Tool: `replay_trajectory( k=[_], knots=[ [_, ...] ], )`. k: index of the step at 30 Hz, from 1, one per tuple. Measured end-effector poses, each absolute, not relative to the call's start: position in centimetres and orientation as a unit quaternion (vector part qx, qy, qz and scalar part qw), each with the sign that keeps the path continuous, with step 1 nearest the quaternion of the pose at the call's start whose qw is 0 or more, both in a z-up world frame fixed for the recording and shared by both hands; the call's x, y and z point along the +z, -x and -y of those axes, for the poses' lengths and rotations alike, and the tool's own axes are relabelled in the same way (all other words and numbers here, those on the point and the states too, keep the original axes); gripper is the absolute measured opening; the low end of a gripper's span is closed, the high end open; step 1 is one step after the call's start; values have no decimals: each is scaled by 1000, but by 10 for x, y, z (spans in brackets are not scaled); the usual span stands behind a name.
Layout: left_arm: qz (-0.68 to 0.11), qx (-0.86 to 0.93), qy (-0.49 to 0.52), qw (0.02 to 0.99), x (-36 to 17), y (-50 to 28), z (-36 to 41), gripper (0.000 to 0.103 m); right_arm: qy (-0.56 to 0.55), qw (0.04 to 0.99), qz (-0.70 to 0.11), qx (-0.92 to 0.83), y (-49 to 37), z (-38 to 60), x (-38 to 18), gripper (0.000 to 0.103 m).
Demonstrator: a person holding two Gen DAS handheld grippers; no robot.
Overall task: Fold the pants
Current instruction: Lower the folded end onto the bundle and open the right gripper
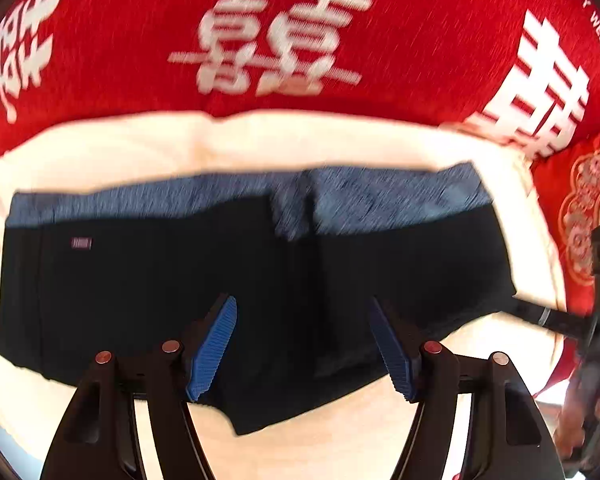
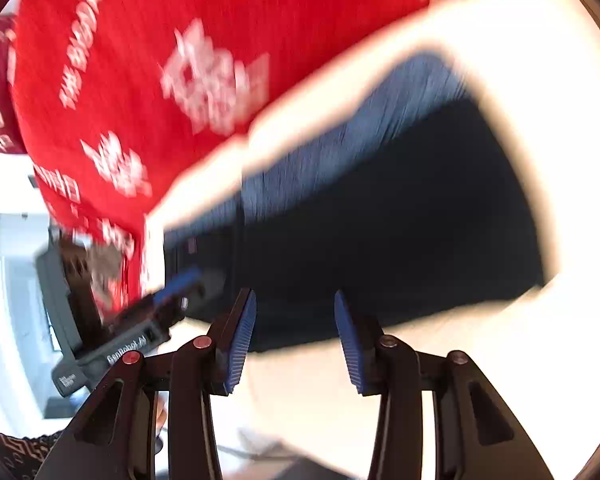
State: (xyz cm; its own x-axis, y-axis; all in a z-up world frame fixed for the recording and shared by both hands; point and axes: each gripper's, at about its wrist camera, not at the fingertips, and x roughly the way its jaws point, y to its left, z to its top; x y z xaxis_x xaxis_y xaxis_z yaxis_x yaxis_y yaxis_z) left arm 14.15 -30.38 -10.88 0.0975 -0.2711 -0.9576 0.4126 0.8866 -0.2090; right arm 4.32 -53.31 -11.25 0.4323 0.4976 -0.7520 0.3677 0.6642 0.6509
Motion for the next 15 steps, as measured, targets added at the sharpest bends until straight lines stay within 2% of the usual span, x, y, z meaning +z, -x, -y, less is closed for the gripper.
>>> replay_trajectory(
  k=[1, 2, 3, 10, 15],
  knots=[
    [-627, -235, -56, 741, -106, -145, 312, 70, -409, 745, -525, 22, -51, 554, -111, 34],
    [-622, -238, -58, 744, -105, -149, 324, 70, -412, 743, -527, 7, -59, 568, -113, 10],
    [-619, -239, -62, 746, -105, -153, 335, 70, -410, 743, -529, -7, -71, 578, -115, 7],
    [-619, -221, -91, 748, -145, -165, 393, 70, -337, 743, -579, -11, -133, 596, -145, 7],
    [-614, -208, -122, 751, -166, -149, 386, 70, -319, 733, -600, 12, -115, 590, -168, 7]
  ],
)
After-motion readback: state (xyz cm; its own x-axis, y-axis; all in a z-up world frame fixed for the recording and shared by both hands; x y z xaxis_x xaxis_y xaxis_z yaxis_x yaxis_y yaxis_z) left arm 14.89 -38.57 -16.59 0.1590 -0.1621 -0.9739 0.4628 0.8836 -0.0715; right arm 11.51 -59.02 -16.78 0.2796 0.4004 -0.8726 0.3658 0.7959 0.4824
